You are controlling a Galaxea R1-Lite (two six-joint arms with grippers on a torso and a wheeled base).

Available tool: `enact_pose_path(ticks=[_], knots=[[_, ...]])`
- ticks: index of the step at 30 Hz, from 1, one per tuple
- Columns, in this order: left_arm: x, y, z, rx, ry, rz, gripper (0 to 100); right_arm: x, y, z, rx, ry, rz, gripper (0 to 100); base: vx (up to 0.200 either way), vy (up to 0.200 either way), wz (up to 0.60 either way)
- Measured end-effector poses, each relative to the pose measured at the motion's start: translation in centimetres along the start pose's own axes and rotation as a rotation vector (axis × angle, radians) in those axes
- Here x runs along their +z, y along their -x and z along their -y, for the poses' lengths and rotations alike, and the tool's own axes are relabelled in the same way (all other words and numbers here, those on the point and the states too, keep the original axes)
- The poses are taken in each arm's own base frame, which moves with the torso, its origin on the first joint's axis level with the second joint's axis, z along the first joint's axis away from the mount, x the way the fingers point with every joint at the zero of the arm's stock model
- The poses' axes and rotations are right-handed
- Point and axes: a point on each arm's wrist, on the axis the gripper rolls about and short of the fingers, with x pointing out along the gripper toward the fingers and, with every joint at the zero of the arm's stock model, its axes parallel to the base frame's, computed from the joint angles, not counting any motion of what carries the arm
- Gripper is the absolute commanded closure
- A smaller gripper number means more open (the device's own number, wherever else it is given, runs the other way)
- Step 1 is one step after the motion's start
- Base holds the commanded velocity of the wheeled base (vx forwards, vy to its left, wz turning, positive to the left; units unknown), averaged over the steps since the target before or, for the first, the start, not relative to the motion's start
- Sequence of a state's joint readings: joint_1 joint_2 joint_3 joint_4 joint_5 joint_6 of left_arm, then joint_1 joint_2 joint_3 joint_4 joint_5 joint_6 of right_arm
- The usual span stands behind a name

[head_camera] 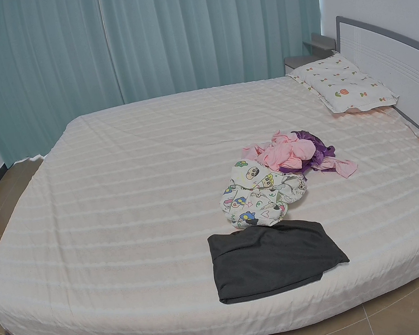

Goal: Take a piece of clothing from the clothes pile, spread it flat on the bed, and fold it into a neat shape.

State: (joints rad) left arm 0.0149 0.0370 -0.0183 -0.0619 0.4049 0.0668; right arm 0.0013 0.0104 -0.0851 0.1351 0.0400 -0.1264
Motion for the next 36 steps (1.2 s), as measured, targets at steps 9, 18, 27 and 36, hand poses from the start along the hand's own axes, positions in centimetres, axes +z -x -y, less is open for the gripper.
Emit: enact_pose_path(ticks=[9,18,27,36], knots=[[-0.53,0.35,0.83,-0.423,0.019,-0.006,0,0.00,-0.14,-0.09,0.041,-0.092,0.024,0,0.000,0.000,0.00],[-0.71,0.39,0.85,-0.441,0.028,-0.021,0,-0.09,-0.19,-0.40,0.171,-0.091,0.036,0,0.000,0.000,0.00],[-0.71,0.39,0.85,-0.438,0.031,-0.022,0,0.59,-0.20,-0.33,0.173,-0.069,0.112,0,0.000,0.000,0.00],[-0.71,0.39,0.84,-0.437,0.031,-0.022,0,0.15,-0.54,0.10,-0.038,-0.062,0.116,0,0.000,0.000,0.00]])
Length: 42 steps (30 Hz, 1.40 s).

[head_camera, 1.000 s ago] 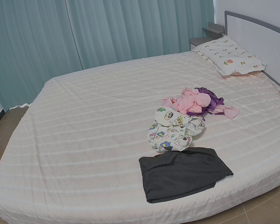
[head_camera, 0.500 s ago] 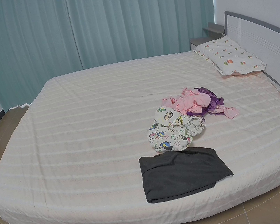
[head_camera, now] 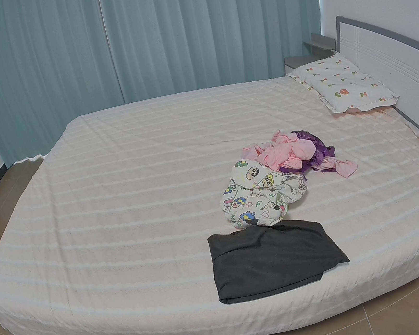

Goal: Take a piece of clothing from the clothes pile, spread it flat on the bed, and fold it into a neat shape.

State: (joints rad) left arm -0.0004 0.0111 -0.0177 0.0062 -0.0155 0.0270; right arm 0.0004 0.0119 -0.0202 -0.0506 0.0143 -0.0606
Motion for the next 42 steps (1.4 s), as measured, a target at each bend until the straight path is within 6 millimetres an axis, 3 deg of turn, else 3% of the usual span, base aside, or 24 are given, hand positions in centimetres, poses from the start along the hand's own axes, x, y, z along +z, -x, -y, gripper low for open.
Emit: enact_pose_path(ticks=[5,15,29,34,42], knots=[[0.0,0.0,0.0,0.001,0.000,0.000,0,-0.4,0.0,0.2,-0.102,-0.011,-0.037,0,0.000,0.000,0.00],[0.0,0.0,0.0,0.002,0.002,0.000,0,-0.6,0.0,0.1,-0.050,-0.033,-0.070,0,0.000,0.000,0.00],[0.0,0.0,0.0,0.002,0.003,-0.001,0,0.2,0.0,-0.1,0.036,0.080,0.022,0,0.000,0.000,0.00],[0.0,0.0,0.0,0.002,0.004,-0.002,0,-0.1,0.0,-0.2,0.101,0.054,0.000,0,0.000,0.000,0.00],[0.0,0.0,0.0,0.002,0.004,-0.002,0,-0.9,0.0,0.0,-0.008,-0.058,-0.090,0,0.000,0.000,0.00]])
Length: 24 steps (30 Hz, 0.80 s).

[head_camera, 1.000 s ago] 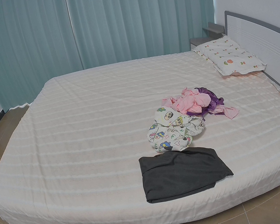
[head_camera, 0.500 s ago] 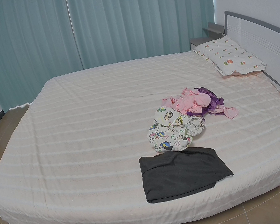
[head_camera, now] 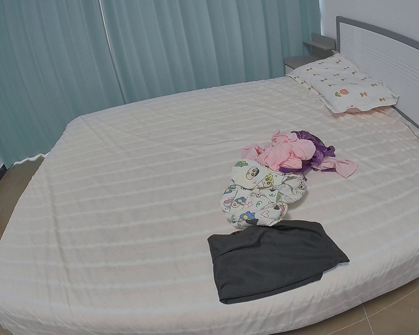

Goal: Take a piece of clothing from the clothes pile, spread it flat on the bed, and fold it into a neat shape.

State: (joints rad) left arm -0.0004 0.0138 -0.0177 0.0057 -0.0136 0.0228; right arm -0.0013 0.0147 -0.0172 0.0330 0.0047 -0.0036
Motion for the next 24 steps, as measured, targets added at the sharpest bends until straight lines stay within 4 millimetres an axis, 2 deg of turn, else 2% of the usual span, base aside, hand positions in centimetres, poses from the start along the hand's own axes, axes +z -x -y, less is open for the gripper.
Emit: enact_pose_path(ticks=[24], knots=[[-0.01,-0.01,0.00,-0.001,0.001,-0.002,0,0.35,0.00,0.01,0.001,-0.002,0.033,0,0.000,0.000,0.00]])
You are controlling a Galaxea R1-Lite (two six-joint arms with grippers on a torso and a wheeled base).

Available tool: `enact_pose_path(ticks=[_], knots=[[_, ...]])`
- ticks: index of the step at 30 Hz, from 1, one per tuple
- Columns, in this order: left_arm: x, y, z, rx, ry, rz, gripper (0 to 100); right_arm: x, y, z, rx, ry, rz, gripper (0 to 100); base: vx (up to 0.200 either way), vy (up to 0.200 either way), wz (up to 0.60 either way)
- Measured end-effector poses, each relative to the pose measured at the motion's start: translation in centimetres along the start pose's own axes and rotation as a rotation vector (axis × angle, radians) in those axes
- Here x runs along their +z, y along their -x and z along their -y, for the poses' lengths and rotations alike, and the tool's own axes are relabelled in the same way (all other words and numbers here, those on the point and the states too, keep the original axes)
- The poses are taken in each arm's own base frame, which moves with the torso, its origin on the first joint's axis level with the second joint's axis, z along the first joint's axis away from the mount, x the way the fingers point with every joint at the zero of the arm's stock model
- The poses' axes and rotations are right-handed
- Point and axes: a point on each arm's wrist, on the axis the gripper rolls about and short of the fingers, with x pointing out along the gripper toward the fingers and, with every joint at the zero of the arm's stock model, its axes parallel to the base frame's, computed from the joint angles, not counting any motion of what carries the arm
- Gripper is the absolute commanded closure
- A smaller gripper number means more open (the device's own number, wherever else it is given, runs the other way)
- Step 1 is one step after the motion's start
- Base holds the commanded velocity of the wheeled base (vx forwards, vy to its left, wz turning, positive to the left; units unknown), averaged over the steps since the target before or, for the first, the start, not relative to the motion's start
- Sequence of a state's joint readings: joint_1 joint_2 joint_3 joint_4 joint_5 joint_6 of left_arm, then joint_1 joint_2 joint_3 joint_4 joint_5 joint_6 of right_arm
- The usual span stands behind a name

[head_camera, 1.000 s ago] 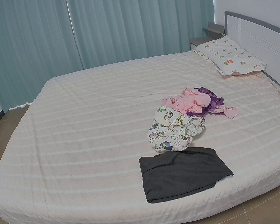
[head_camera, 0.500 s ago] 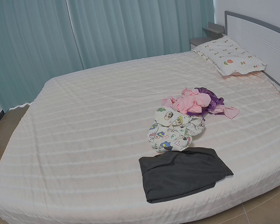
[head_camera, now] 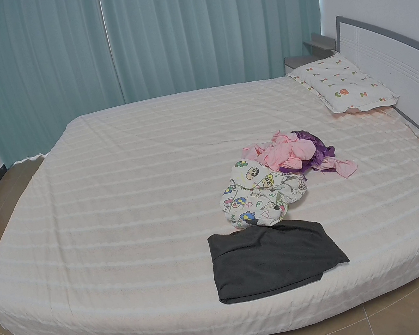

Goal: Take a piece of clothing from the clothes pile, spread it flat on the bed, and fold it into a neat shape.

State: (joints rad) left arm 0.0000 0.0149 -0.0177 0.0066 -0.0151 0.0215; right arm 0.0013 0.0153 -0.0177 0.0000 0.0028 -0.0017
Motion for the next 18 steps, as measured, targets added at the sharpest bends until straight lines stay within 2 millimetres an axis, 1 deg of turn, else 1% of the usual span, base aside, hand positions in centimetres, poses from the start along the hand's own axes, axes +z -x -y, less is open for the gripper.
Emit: enact_pose_path(ticks=[18], knots=[[0.01,-0.01,0.00,0.000,0.000,0.000,0,0.01,0.00,0.00,-0.001,-0.021,0.001,0,0.000,0.000,0.00]])
